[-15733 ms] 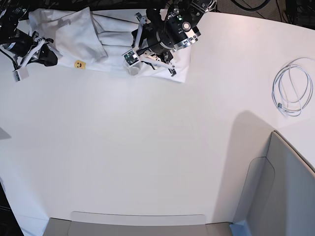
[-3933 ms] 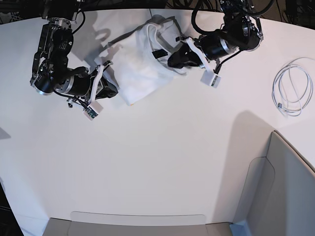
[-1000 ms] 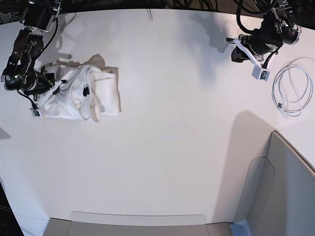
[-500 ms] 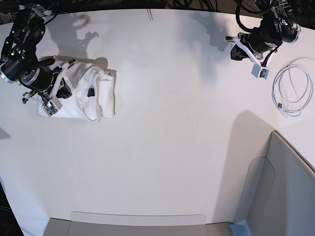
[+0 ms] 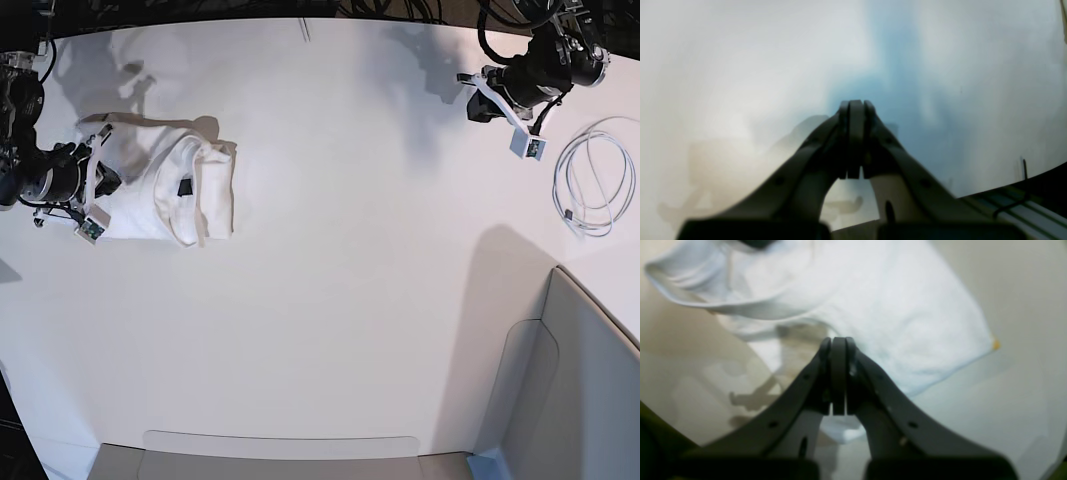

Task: Layout the t-shirt on the table in an organized manner, then fold the t-shirt properly
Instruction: 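Drag the folded shirt bundle with the right gripper to the table corner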

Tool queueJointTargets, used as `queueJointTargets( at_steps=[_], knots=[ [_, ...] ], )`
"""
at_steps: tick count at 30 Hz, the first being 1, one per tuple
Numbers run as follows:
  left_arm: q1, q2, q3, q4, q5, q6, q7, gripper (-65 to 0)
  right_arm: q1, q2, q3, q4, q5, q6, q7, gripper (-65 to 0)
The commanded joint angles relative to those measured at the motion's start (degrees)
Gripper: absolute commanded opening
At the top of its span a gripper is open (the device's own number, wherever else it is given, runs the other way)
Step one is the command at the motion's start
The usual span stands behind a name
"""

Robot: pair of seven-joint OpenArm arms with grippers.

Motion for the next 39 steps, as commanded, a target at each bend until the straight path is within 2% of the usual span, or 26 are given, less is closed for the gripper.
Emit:
queueJointTargets(
  at_steps=[1,6,10,13,17,20,23,29,35,39],
  knots=[
    [0.00,-0.48,-0.09,0.78,-0.81,-0.06,-0.82,-65.0,2.49,1.20,-0.94,-1.30,0.42,0.58,0.73,-65.0],
    [0.00,-0.40,-0.09,0.78,-0.81,-0.06,-0.82,-65.0,8.74,0.93,-9.11,-7.71,0.42,0.58,0.73,-65.0],
    [0.00,-0.48,-0.09,0.78,-0.81,-0.06,-0.82,-65.0,10.05,-2.58,-12.98,-11.49,-1.69,0.58,0.82,-65.0],
    [0.18,-0.48,-0.09,0.78,-0.81,-0.06,-0.82,-65.0,10.41,-6.27,-12.98,-17.21,-8.46,0.58,2.84,-65.0],
    [0.71,-0.40,-0.09,0.78,-0.81,-0.06,-0.82,-65.0,9.79,-10.23,-11.93,-23.10,-21.38,-0.25,9.87,-65.0],
    [0.71,-0.57,-0.09,0.78,-0.81,-0.06,-0.82,-65.0,8.12,-11.02,-9.46,-24.07,-25.52,-5.62,13.30,-65.0],
    [0.71,-0.66,-0.09,0.78,-0.81,-0.06,-0.82,-65.0,6.54,-11.02,-4.63,-24.51,-25.87,-10.45,14.00,-65.0],
    [0.71,-0.84,-0.09,0.78,-0.81,-0.06,-0.82,-65.0,3.02,-11.11,6.80,-24.59,-26.04,-17.75,14.09,-65.0],
    [0.79,-0.84,0.00,0.78,-0.81,-0.06,-0.82,-65.0,1.70,-10.49,17.26,-29.25,-26.13,-19.33,14.18,-65.0],
    [0.79,-0.84,0.00,0.78,-0.99,-0.14,-0.82,-65.0,1.17,-10.14,26.05,-30.83,-26.13,-21.70,14.18,-65.0]
  ],
)
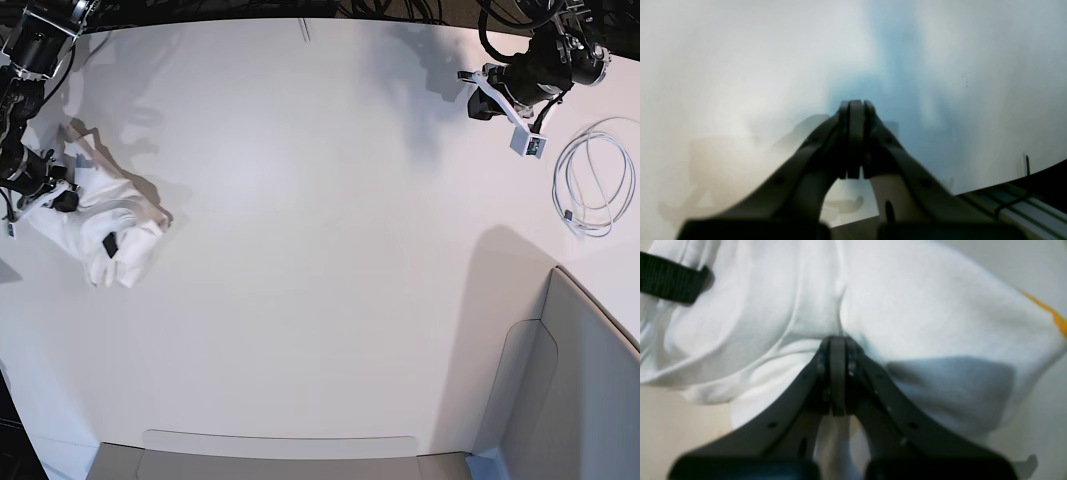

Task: Layout the t-shirt on the table in an organized manner, then fold the t-shirt properly
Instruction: 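Drag the folded shirt bundle with the right gripper to the table corner, then open the right gripper, release the bundle and withdraw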

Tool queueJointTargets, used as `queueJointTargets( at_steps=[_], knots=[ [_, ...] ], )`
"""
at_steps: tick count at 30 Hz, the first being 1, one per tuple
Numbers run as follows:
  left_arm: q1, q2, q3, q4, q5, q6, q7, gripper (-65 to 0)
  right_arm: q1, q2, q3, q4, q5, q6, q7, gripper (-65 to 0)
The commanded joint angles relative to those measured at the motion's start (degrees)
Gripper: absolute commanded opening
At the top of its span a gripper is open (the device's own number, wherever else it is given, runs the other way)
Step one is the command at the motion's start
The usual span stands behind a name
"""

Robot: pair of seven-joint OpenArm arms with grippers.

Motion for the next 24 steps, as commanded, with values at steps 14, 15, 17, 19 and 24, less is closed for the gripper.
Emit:
queueJointTargets(
  at_steps=[14,15,17,19,24],
  knots=[
    [1.26,-1.39,0.09,0.78,-0.88,-0.23,-0.79,-65.0,-6.06,0.87,19.54,-0.84,-11.16,-6.82,-7.88,-65.0],
    [1.26,-1.39,0.09,0.78,-0.88,-0.23,-0.79,-65.0,-6.59,0.70,20.50,-0.84,-11.16,-6.82,-7.88,-65.0],
    [1.26,-1.39,0.09,0.78,-0.88,-0.23,-0.79,-65.0,-8.26,-0.18,22.96,-0.76,-11.16,-6.82,-7.88,-65.0],
    [1.26,-1.39,0.09,0.78,-0.88,-0.23,-0.79,-65.0,-9.67,-0.71,25.16,-0.58,-11.16,-7.52,-7.88,-65.0],
    [1.26,-1.47,1.32,0.78,-0.79,-0.23,-0.79,-65.0,-11.78,-1.77,31.32,-0.32,-10.98,-8.40,-7.61,-65.0]
  ],
)
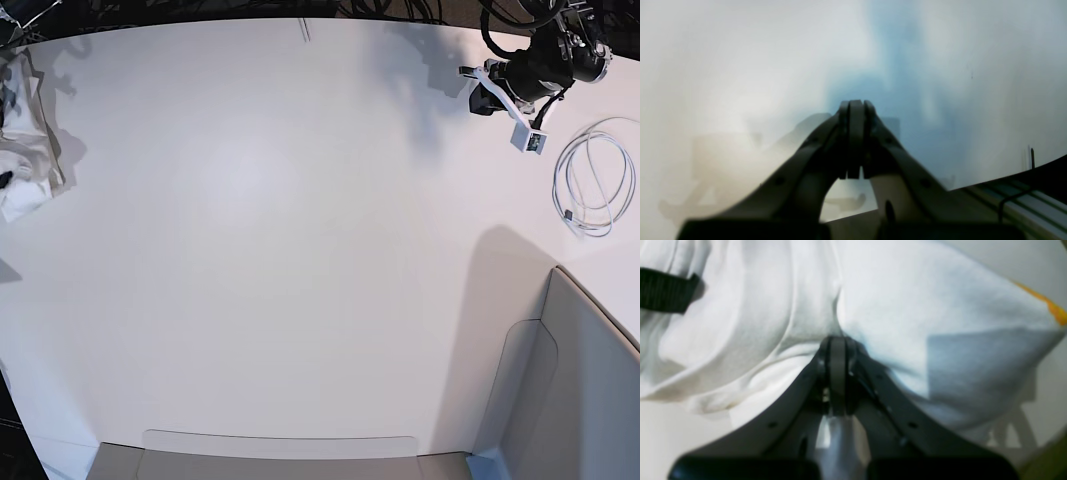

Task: Layout the t-shirt on the table in an organized manner, then fold the t-shirt properly
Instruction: 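Open the right gripper, release the bundle and withdraw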

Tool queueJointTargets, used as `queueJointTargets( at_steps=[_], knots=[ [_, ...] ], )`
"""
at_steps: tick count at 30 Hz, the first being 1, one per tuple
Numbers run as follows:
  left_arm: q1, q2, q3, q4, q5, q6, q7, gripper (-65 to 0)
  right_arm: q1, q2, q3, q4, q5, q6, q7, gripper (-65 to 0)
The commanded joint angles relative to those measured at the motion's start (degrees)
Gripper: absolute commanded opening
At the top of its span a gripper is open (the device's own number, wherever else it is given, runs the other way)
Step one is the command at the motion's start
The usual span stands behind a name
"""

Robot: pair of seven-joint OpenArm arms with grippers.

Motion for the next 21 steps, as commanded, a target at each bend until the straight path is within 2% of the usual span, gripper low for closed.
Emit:
queueJointTargets(
  at_steps=[1,5,13,18,21],
  knots=[
    [0.01,-0.78,0.82,0.83,-0.66,-0.23,-0.77,-65.0,-1.35,-0.41,0.70,-0.84,-8.43,-2.85,-6.15,-65.0],
    [0.01,-2.27,4.42,0.83,-0.75,-0.23,-0.77,-65.0,0.23,-1.82,1.40,-0.84,-8.07,-3.73,-6.15,-65.0],
    [-0.16,-2.36,5.04,0.83,-0.57,-0.23,-0.77,-65.0,8.14,-8.76,1.40,-0.84,-8.07,-10.58,-6.06,-65.0],
    [-0.08,-2.36,5.04,0.83,-0.57,-0.23,-0.77,-65.0,11.13,-11.66,1.40,-0.84,-8.07,-12.34,-6.06,-65.0],
    [-0.08,-2.36,5.04,0.83,-0.57,-0.23,-0.77,-65.0,12.36,-12.10,1.31,-0.84,-7.99,-12.43,-6.06,-65.0]
  ],
)
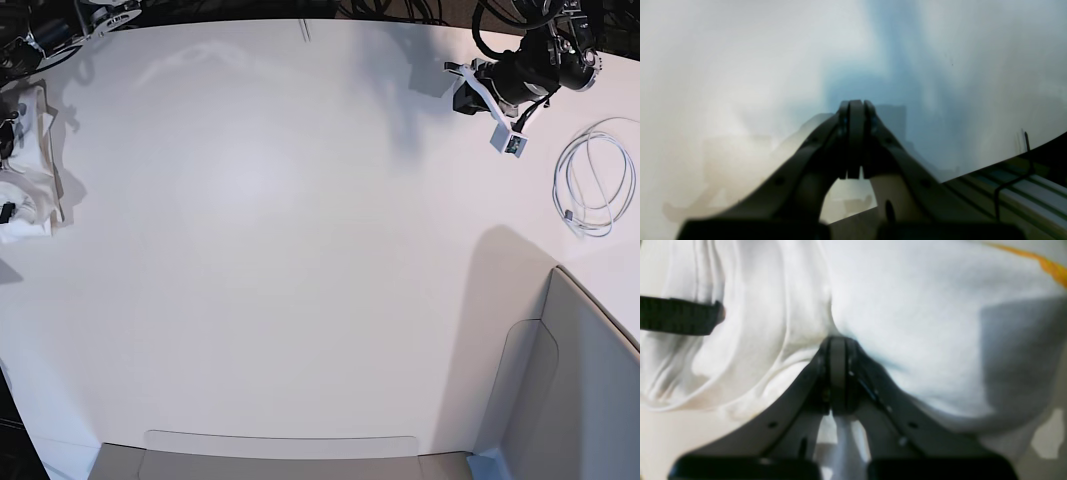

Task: Layout the t-shirt on the table in an organized manner, then fold the t-shirt properly
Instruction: 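Open the right gripper, release the bundle and withdraw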

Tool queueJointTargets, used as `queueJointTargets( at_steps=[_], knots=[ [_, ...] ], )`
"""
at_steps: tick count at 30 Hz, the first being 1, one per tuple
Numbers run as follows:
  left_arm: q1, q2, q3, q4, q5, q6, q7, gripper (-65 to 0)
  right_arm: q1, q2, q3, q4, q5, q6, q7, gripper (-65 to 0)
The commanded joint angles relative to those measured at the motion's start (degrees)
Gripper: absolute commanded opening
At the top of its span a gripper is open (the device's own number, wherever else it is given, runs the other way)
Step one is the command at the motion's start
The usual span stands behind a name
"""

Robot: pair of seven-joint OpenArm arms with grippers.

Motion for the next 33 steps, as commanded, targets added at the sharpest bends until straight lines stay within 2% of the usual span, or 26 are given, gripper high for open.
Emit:
queueJointTargets(
  at_steps=[1,4,6,9,14,19,25,28,30,33],
  knots=[
    [0.06,-0.46,-0.14,0.83,-0.59,-0.21,-0.79,-65.0,-0.20,-2.55,-1.20,-1.98,-4.23,-0.98,-10.85,-65.0],
    [0.06,-0.46,-0.14,0.83,-0.68,-0.21,-0.79,-65.0,0.15,-2.46,-1.38,-0.57,-3.79,-0.71,-11.11,-65.0],
    [0.06,-0.46,-0.49,0.83,-0.77,-0.21,-0.79,-65.0,-0.64,-2.46,-1.55,3.38,-0.36,-0.62,-11.55,-65.0],
    [0.06,-0.46,-0.58,0.83,-0.77,-0.21,-0.79,-65.0,-1.70,-2.46,-1.64,8.83,3.95,-0.62,-15.68,-65.0],
    [-0.21,-0.46,-0.58,0.92,-0.77,-0.21,-0.79,-65.0,-1.26,-2.29,-1.64,18.33,5.97,-0.54,-16.47,-65.0],
    [-0.30,-0.37,-0.67,0.92,-0.77,-0.21,-0.79,-65.0,-1.61,-2.29,-1.64,25.80,8.34,2.37,-16.39,-65.0],
    [-2.67,-0.90,-0.85,1.09,-0.77,-0.21,-0.93,-65.0,-4.25,-1.32,-1.55,38.72,12.39,8.61,-16.39,-65.0],
    [-2.85,-2.30,-0.85,1.09,-0.77,-0.21,-6.11,-65.0,-7.67,-0.44,-1.55,43.91,16.78,12.21,-16.39,-65.0],
    [-2.49,-3.01,-1.20,1.18,-0.59,-0.03,-11.92,-65.0,-9.34,0.17,-1.55,46.11,17.75,14.67,-16.39,-65.0],
    [-1.17,-3.97,-5.24,1.18,-0.68,-0.03,-21.06,-65.0,-12.07,0.88,-1.64,46.99,17.93,19.51,-16.30,-65.0]
  ],
)
